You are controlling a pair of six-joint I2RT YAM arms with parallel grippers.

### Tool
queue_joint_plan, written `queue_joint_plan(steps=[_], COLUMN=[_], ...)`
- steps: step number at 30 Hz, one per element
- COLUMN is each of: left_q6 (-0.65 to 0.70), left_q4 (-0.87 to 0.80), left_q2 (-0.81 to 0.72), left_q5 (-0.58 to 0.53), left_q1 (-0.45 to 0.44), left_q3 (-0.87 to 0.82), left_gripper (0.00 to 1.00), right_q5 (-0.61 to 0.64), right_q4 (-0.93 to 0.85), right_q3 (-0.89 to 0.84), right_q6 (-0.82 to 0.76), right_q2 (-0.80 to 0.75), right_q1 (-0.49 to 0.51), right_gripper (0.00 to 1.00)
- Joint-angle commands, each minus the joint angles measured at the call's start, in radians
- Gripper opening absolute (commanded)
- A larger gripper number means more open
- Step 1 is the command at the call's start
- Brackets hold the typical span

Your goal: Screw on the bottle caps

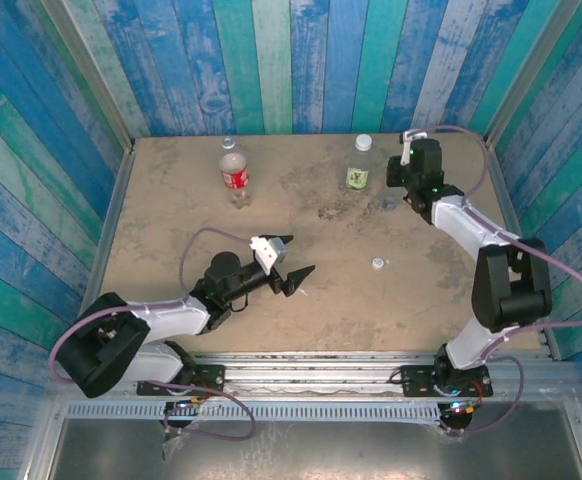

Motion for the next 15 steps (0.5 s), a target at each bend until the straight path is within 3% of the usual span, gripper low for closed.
queue_joint_plan(steps=[1, 7, 15], left_q6=[0.01, 0.016, 0.009], left_q4=[-0.009, -0.012, -0.011], left_q2=[-0.062, -0.067, -0.053], left_q5=[-0.039, -0.052, -0.077], left_q1=[0.003, 0.002, 0.002], left_q3=[-0.023, -0.03, -0.014], left_gripper=[0.94, 0.94, 0.94], right_q5=[-0.027, -0.032, -0.029], right_q4=[0.028, 0.05, 0.046], right_q3=[0.02, -0.022, -0.034], right_q6=[-0.017, -0.013, -0.019], right_q2=[0.021, 0.009, -0.028], right_q1=[-0.007, -0.007, -0.007], right_gripper=[0.22, 0.31, 0.59])
